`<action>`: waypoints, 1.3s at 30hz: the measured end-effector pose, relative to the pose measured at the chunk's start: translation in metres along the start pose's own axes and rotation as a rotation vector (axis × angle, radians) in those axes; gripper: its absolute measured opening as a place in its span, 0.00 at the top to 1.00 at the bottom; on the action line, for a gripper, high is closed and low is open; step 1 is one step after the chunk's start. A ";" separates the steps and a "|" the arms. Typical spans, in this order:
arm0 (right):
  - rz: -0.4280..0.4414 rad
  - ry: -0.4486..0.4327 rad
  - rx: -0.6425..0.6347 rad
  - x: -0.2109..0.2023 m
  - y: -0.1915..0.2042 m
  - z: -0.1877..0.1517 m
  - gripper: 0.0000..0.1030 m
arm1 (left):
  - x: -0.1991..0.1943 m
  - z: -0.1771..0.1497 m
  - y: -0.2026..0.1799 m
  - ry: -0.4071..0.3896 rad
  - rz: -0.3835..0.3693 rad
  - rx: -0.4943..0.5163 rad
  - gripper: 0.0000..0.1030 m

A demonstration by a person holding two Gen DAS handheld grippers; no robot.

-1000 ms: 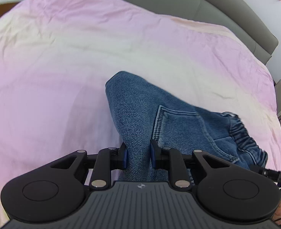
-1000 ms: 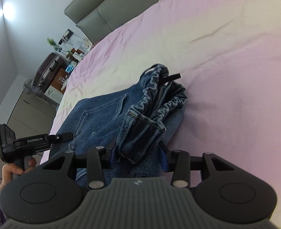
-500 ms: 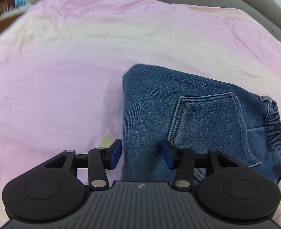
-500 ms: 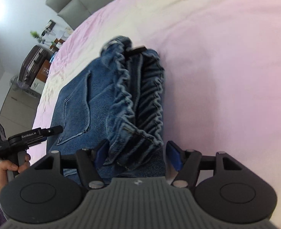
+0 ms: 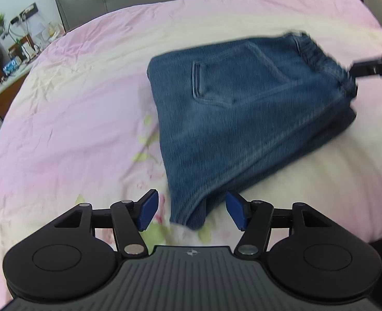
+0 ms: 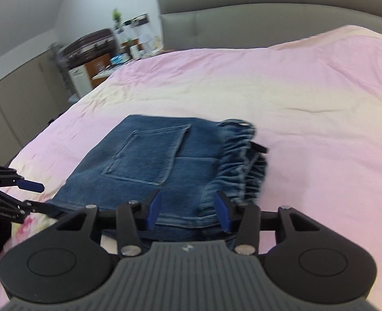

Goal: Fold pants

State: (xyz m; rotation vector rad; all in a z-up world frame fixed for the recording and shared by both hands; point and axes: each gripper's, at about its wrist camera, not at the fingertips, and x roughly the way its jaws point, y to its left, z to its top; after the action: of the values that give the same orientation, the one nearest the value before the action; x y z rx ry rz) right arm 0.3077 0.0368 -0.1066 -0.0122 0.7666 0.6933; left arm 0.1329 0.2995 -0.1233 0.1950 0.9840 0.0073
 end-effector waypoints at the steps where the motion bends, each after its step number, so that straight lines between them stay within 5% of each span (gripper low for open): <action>1: 0.003 0.010 -0.023 0.006 0.005 -0.002 0.60 | 0.005 -0.003 -0.003 0.002 0.023 0.005 0.35; 4: -0.021 0.040 -0.080 0.021 0.014 -0.006 0.60 | 0.018 -0.006 -0.002 -0.029 0.086 -0.044 0.56; 7: -0.035 0.050 -0.082 0.027 0.012 -0.007 0.62 | 0.027 -0.003 0.010 -0.051 0.037 -0.172 0.64; 15: -0.061 0.078 -0.130 0.040 0.016 -0.008 0.65 | 0.029 -0.002 -0.028 -0.076 0.247 0.012 0.75; 19: -0.074 0.099 -0.159 0.038 0.011 -0.012 0.83 | 0.019 -0.007 -0.002 -0.049 0.178 -0.038 0.74; 27: -0.070 0.121 -0.182 0.047 0.003 -0.024 0.84 | 0.031 -0.026 0.004 0.051 0.136 -0.116 0.73; 30: -0.067 0.123 -0.178 0.047 0.000 -0.021 0.84 | 0.020 -0.034 0.006 0.132 0.195 -0.103 0.99; 34: -0.042 0.109 -0.166 0.042 0.001 -0.015 0.79 | -0.013 -0.028 0.022 0.067 0.147 -0.171 0.96; 39: -0.013 0.070 -0.128 0.029 -0.002 -0.002 0.72 | -0.021 0.017 0.022 -0.023 0.119 -0.144 0.90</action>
State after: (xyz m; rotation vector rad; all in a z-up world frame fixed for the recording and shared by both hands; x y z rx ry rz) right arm 0.3224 0.0514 -0.1275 -0.1582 0.7879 0.7314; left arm 0.1371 0.3166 -0.0934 0.1211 0.9437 0.1842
